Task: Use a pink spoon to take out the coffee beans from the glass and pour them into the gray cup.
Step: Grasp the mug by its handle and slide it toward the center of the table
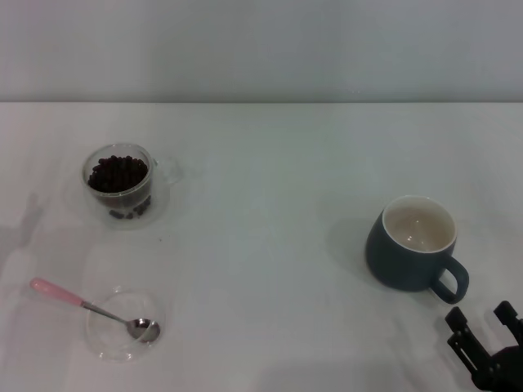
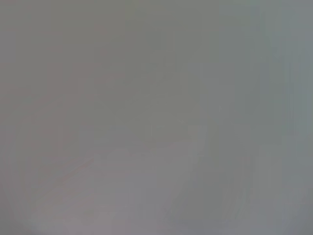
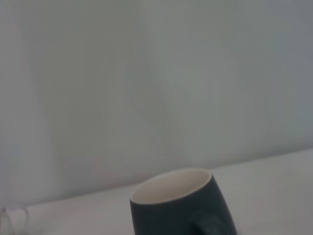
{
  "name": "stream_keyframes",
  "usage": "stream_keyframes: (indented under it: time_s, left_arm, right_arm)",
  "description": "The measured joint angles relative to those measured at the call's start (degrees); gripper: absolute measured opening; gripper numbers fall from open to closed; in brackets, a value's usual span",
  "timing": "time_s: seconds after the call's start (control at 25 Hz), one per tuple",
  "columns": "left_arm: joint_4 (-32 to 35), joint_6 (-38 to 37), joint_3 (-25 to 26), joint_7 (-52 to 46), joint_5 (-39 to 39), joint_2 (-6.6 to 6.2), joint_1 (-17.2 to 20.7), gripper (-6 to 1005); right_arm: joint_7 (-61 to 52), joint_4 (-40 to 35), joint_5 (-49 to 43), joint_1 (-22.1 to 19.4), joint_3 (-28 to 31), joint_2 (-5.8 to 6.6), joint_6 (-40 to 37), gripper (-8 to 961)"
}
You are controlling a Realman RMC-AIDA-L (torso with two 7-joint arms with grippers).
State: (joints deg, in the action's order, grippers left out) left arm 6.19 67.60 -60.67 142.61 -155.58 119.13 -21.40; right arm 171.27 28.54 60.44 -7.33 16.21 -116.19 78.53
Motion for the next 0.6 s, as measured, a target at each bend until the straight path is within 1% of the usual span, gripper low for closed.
stream_keyframes:
  time_s: [0.12,0.32,0.6]
  left_arm:
    - [-0.3,-0.1,0.0,0.0,0.0,0.07,-0.2,880]
    - [-0.4,0.1,0.0,-0.2,0.1,0.25,-0.3,880]
    - [-0.5,0.0,0.0,-0.3,-0.3,0.23,-0.2,879]
  right_arm:
    - [0.0,-0.1,0.9,1.7,0.0,0.00,-2.2,838]
    - [0.0,-0.3,2.9,5.8,0.2,0.00,-6.7,838]
    - [0.0,-1.0,5.8,6.6,0.3,0.09,-7.3,837]
